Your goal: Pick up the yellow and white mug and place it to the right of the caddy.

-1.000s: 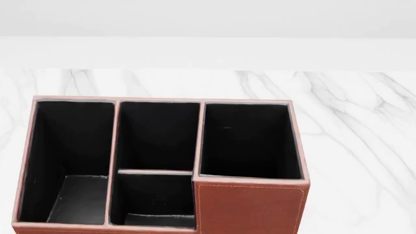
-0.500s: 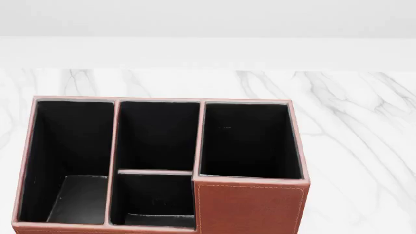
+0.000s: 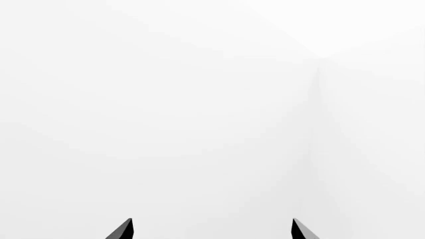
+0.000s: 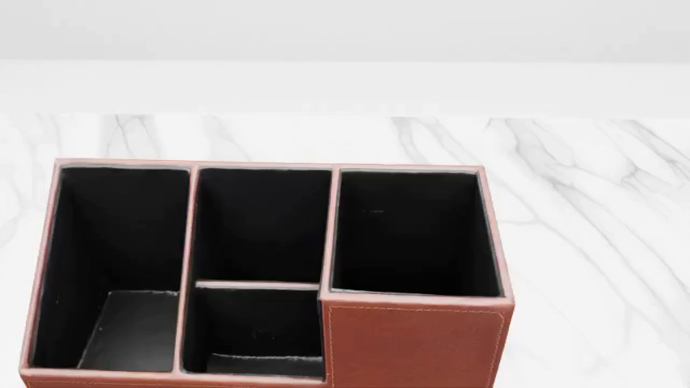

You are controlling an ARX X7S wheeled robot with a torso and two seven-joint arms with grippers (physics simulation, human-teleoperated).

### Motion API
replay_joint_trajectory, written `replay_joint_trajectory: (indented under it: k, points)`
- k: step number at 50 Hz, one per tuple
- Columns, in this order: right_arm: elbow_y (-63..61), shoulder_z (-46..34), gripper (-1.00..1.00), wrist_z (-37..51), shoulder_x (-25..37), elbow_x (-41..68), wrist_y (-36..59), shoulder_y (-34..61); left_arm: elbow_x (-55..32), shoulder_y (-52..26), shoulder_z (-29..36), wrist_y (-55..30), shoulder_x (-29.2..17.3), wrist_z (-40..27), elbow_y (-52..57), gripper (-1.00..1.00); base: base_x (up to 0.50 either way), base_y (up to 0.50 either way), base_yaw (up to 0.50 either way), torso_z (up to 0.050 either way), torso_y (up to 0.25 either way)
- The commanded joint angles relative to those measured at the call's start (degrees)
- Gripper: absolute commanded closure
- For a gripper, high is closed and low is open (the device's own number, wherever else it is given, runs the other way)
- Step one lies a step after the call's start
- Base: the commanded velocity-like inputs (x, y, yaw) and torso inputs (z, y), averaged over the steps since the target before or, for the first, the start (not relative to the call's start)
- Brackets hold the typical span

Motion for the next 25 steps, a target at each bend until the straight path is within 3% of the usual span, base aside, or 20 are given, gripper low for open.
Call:
replay_joint_trajectory:
  k: [1,25]
  points:
    - [-5.3,1.2,1.0,1.6,1.4,-3.0,1.2,1.6,-0.3,0.0,-0.1,0.0,-0.3,-0.2,0.0,-1.0,0.0,0.0,0.0,0.0,0.0]
    - [-12.6,6.2,1.0,5.0,7.5,-5.0,-0.8,5.0,-0.4,0.0,-0.7,0.2,0.8,1.1,0.0,-1.0,0.0,0.0,0.0,0.0,0.0]
